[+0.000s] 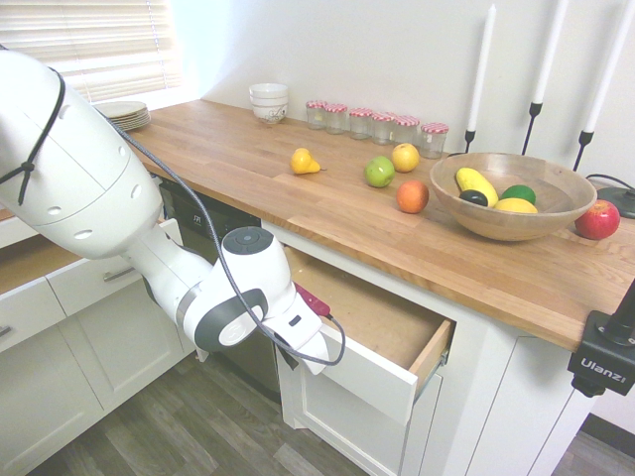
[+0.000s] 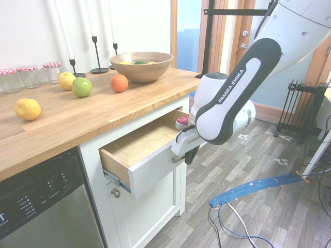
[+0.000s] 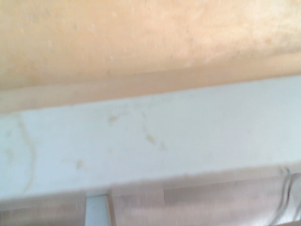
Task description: Close the drawer
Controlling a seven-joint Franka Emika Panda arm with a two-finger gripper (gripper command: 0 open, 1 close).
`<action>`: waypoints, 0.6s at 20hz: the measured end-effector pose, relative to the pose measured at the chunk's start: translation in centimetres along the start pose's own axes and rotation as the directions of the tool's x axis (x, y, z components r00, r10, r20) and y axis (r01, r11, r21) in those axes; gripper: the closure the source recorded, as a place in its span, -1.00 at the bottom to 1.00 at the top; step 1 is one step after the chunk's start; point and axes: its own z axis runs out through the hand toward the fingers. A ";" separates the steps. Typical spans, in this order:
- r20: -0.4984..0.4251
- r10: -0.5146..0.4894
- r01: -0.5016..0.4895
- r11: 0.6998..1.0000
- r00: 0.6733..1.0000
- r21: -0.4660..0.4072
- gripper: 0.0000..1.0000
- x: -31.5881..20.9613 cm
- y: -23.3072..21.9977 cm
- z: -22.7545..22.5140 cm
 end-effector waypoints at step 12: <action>-0.033 -0.011 0.013 0.998 0.999 0.060 1.00 3.6 -6.1 1.3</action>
